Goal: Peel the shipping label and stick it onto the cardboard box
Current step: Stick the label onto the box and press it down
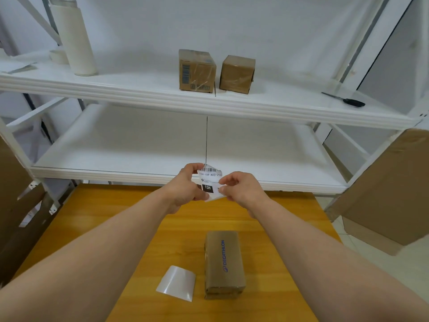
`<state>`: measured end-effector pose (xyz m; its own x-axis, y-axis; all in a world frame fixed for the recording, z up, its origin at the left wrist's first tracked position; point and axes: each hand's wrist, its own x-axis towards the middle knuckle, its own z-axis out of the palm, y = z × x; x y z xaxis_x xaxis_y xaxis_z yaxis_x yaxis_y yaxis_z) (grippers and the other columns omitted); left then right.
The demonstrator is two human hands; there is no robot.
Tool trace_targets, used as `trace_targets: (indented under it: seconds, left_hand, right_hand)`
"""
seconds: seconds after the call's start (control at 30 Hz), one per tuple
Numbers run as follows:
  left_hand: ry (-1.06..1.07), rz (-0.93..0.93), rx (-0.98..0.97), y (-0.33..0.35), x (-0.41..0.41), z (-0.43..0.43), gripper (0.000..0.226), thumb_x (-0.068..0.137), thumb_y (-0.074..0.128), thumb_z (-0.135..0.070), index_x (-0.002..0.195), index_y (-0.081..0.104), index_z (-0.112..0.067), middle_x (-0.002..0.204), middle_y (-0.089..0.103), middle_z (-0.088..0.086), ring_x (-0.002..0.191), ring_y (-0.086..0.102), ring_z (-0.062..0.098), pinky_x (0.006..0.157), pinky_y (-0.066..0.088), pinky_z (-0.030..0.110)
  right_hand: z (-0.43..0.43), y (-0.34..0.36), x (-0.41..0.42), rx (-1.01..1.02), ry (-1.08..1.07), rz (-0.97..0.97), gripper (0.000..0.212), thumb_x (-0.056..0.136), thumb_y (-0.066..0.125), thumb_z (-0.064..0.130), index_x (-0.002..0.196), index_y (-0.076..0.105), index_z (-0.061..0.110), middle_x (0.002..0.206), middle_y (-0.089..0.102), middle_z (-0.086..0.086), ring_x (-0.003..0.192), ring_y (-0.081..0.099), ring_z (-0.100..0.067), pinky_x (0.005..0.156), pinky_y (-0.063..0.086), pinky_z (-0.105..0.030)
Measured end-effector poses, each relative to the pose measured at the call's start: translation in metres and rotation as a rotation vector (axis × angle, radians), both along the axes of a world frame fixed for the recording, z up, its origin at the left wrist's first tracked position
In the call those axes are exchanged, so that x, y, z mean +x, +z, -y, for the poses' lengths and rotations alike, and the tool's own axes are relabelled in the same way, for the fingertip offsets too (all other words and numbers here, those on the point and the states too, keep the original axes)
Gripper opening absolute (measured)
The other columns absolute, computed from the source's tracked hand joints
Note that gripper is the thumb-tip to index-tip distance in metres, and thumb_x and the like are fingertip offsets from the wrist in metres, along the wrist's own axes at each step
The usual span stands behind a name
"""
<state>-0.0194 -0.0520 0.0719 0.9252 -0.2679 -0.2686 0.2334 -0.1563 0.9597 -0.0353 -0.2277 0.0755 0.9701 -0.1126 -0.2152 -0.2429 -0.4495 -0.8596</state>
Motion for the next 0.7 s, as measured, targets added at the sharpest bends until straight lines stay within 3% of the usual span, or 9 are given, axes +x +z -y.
trace_targets:
  seconds: [0.1, 0.23, 0.47, 0.53, 0.6, 0.7]
  left_hand:
    - [-0.031, -0.001, -0.008, -0.003, -0.001, 0.003, 0.081, 0.075, 0.069, 0.020, 0.137, 0.043, -0.026, 0.135, 0.050, -0.002, 0.104, 0.066, 0.026, 0.085, 0.060, 0.037]
    - [-0.040, -0.029, -0.014, -0.007, -0.001, 0.007, 0.079, 0.075, 0.068, 0.022, 0.136, 0.045, -0.024, 0.132, 0.054, -0.001, 0.104, 0.067, 0.025, 0.081, 0.060, 0.034]
    - [-0.063, -0.109, 0.004, -0.020, -0.007, 0.014, 0.070, 0.077, 0.066, 0.021, 0.132, 0.049, -0.017, 0.124, 0.062, 0.009, 0.090, 0.067, 0.021, 0.056, 0.053, 0.020]
    - [-0.063, -0.133, 0.013, -0.029, -0.009, 0.017, 0.067, 0.077, 0.066, 0.021, 0.131, 0.049, -0.015, 0.124, 0.063, 0.011, 0.090, 0.067, 0.022, 0.059, 0.052, 0.024]
    - [-0.069, -0.159, 0.043, -0.042, -0.012, 0.021, 0.066, 0.077, 0.067, 0.020, 0.130, 0.050, -0.014, 0.122, 0.064, 0.014, 0.095, 0.068, 0.025, 0.067, 0.054, 0.030]
    - [-0.072, -0.208, 0.111, -0.062, -0.018, 0.029, 0.059, 0.078, 0.068, 0.018, 0.125, 0.052, -0.013, 0.120, 0.064, 0.014, 0.100, 0.068, 0.027, 0.076, 0.057, 0.035]
  right_hand:
    - [0.007, -0.002, -0.001, 0.043, -0.019, -0.050, 0.023, 0.081, 0.075, 0.003, 0.089, 0.070, 0.024, 0.114, 0.065, -0.005, 0.104, 0.064, -0.023, 0.087, 0.058, -0.039]
    - [0.012, 0.001, -0.006, 0.114, -0.005, -0.138, 0.027, 0.084, 0.070, -0.006, 0.102, 0.069, 0.015, 0.106, 0.067, -0.003, 0.084, 0.063, -0.015, 0.071, 0.054, -0.029]
    - [0.016, -0.016, -0.012, 0.070, 0.013, -0.135, 0.049, 0.083, 0.069, -0.009, 0.123, 0.061, 0.018, 0.118, 0.070, -0.006, 0.088, 0.067, -0.014, 0.070, 0.057, -0.026]
    - [0.017, -0.025, -0.015, 0.051, 0.023, -0.145, 0.056, 0.082, 0.068, -0.011, 0.129, 0.059, 0.018, 0.119, 0.070, -0.007, 0.084, 0.066, -0.012, 0.067, 0.055, -0.027]
    - [0.020, -0.036, -0.018, 0.023, 0.048, -0.167, 0.061, 0.081, 0.068, -0.012, 0.134, 0.056, 0.016, 0.122, 0.069, -0.009, 0.093, 0.068, -0.018, 0.069, 0.055, -0.027]
    - [0.025, -0.056, -0.023, -0.008, 0.046, -0.205, 0.065, 0.080, 0.069, -0.012, 0.138, 0.055, 0.013, 0.119, 0.067, -0.012, 0.106, 0.066, -0.026, 0.087, 0.058, -0.036]
